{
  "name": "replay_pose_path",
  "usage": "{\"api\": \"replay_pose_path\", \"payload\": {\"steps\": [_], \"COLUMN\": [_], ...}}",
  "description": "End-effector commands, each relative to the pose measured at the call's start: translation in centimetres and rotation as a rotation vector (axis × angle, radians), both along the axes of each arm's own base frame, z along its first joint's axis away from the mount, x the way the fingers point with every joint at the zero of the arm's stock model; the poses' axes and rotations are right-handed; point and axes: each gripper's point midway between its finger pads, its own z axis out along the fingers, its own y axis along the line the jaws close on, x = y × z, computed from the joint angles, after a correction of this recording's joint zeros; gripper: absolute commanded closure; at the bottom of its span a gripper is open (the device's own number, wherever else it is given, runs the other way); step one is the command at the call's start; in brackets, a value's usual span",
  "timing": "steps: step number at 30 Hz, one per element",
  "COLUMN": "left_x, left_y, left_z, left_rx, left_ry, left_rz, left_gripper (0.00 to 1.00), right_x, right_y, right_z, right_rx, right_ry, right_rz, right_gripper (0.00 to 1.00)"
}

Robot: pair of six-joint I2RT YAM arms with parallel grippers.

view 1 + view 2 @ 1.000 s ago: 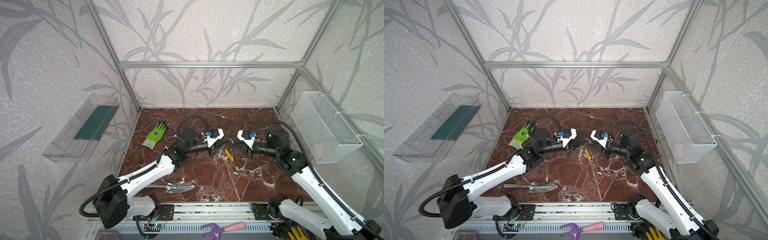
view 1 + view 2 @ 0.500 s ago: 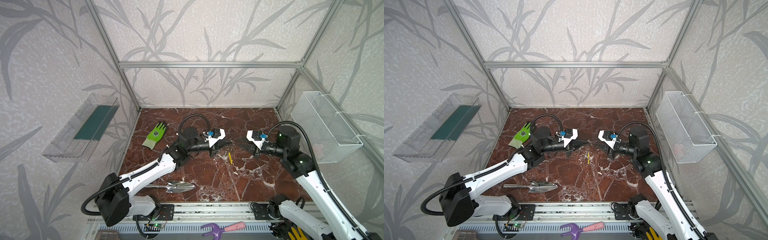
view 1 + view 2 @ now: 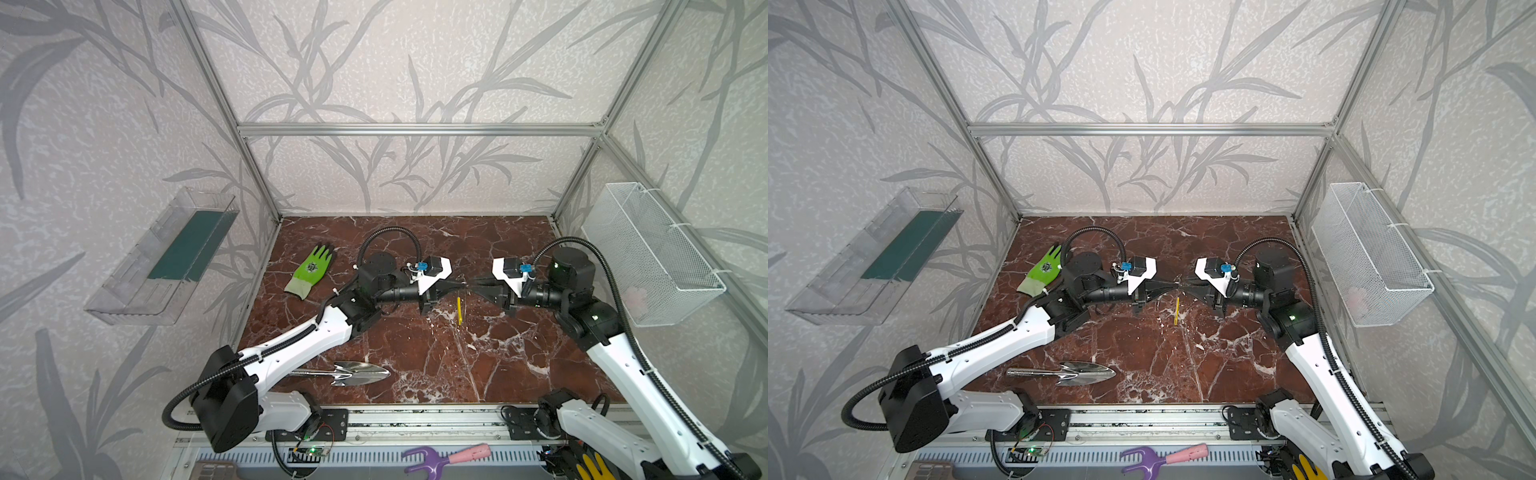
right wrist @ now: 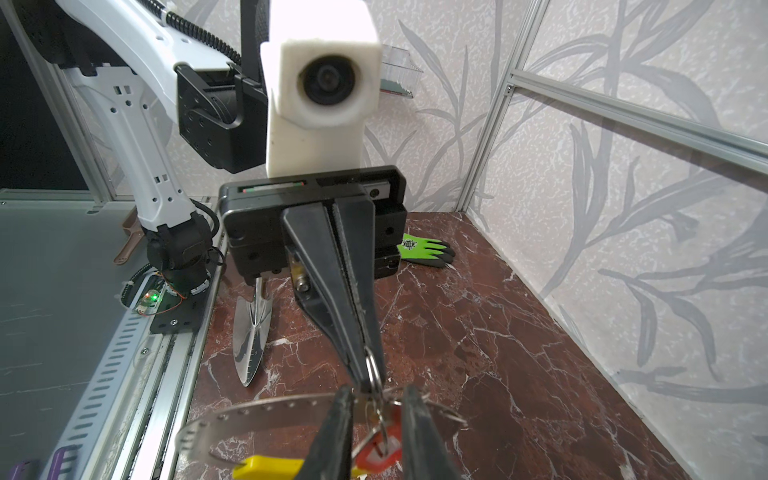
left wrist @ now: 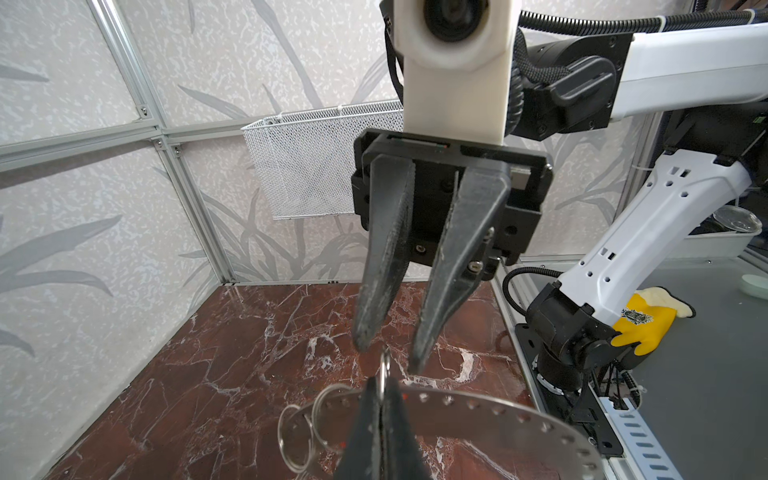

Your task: Put the keys on the keyring

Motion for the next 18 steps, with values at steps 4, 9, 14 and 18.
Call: {"api": "replay_pose_path", "payload": {"steps": [4,9,14,18], "left_x": [-0.44,-0.59,-0.83,-0.94], "left_y": [-0.03,-0.13,-0.21,-0.14], "left_z": [2.42,2.49,2.42,2.32], "left_rx": [-0.044,-0.044,-0.04,-0.031], "left_ry": [-0.043,-0.046,-0.048,-0.057], "left_rz": [-0.025,-0.032,-0.046,-0.044], "left_gripper": [1.0,1.0,1.0,1.0], "right_x": [-0.25,-0.35,-0.49,-0.56], "right_y": [0.08,0.2,0.45,0.43], "right_z": [0.73,0.77,0.71,0.64], "right_rx": [0.005,0.011,0.012,0.008], "right_ry": [0.0,0.008,0.012,0.01], "right_rz": [0.019,0.029,0.041,0.04], "right_gripper": [0.79,0.83,0.87,0.94]}}
